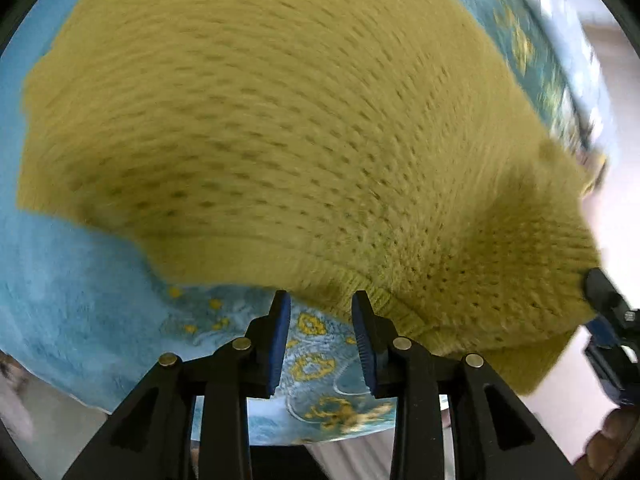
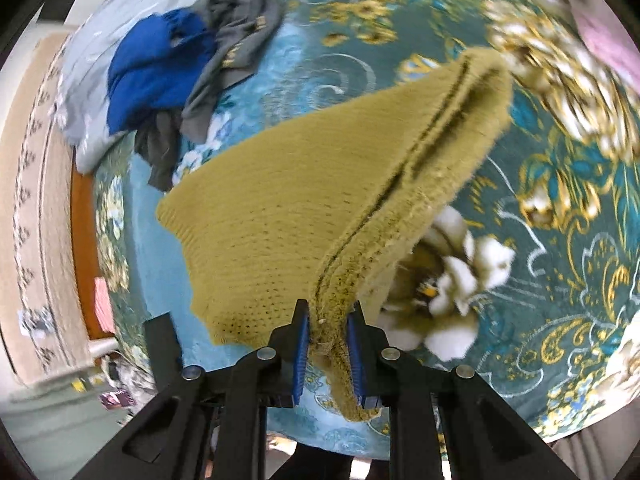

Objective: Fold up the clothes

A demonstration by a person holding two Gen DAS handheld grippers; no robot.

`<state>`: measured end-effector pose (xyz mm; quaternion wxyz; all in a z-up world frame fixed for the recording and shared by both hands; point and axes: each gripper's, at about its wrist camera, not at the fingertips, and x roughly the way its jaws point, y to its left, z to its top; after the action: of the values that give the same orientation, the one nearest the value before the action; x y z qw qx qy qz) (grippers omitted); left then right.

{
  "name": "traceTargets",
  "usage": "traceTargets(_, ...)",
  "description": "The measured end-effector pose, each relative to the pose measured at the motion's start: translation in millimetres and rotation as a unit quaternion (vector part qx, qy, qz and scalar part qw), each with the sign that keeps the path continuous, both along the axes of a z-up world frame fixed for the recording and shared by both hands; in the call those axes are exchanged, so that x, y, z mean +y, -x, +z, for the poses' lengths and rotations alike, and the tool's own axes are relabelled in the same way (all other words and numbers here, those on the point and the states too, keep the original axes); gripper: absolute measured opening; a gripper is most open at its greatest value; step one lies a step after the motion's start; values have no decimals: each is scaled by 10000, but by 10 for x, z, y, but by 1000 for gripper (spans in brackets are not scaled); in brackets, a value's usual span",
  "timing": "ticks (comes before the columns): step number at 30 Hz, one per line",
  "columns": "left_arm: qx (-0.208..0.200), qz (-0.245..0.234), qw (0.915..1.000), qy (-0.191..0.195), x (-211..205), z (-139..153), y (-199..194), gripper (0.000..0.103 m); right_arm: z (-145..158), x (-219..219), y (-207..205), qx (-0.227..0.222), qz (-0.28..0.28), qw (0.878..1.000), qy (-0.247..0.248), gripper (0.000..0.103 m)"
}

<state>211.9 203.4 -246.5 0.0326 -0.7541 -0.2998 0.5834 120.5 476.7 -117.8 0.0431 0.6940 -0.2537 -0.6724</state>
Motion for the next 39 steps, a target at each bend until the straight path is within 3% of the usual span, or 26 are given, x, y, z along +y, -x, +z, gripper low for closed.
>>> traceTargets(9, 441, 1150, 9921, -221, -1074, 282, -182, 32, 197, -839, 211, 238, 751, 9966, -248, 19)
traceTargets(14, 643, 1671, 9834, -299, -1624, 347, -238, 32, 350, -1626, 236, 550, 1644, 9845, -260, 19)
traceTargets(16, 686, 1848, 9799, -312, -1847, 362, -258, 32, 306, -1964, 230, 563, 2036, 9769, -316, 19)
traceTargets(19, 691, 2048, 9759, -311, -2218, 106, -298, 32, 88, -2410, 266, 465, 2468, 9670, -420, 19)
traceTargets(23, 540, 2264, 9722, -251, -2513, -102, -438, 32, -342, -2826, 231, 50, 2720, 9606, -567, 19)
traceTargets(29, 362, 2504, 9671, -271, -2699, -229, -630, 32, -622, -3023, 169, -204, 2644, 9615, -725, 19)
traceTargets(33, 346, 2504, 9669, -346, -2738, -282, -628, 32, -548, -2979, 172, -106, 2269, 9721, -581, 19)
traceTargets(39, 436, 2343, 9700, -488, -2686, -263, -470, 32, -560, -2984, 52, -138, 2365, 9696, -615, 19)
